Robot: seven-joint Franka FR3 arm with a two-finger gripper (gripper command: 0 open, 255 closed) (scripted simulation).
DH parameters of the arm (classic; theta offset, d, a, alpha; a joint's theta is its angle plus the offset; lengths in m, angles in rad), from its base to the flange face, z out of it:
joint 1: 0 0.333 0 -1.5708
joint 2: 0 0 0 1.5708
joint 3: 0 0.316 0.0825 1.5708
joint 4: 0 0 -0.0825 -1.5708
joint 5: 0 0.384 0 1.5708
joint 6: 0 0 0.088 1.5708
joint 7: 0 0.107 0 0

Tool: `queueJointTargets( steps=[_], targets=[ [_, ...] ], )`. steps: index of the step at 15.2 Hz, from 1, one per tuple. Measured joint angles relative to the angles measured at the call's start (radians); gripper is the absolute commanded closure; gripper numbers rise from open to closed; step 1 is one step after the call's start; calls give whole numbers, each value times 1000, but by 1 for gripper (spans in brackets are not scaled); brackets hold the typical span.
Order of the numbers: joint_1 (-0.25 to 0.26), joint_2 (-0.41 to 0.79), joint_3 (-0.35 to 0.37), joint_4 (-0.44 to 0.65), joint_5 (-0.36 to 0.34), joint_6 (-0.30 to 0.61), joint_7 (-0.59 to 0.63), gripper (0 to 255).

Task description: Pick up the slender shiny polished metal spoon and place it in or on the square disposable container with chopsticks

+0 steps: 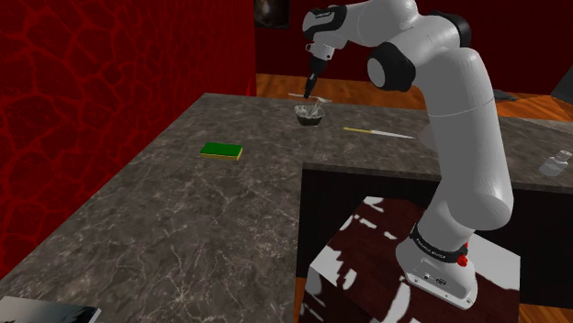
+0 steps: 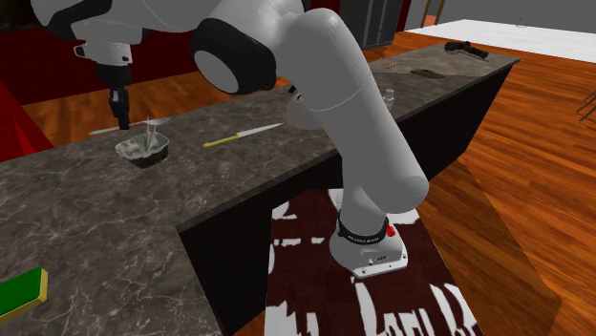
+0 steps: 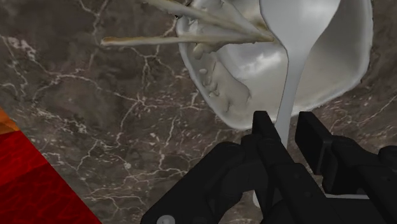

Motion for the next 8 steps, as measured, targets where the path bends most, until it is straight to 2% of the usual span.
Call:
queueJointTargets(
  steps=[8],
  targets=[
    [3,8,4,-26,8,29,-14,255]
  ],
)
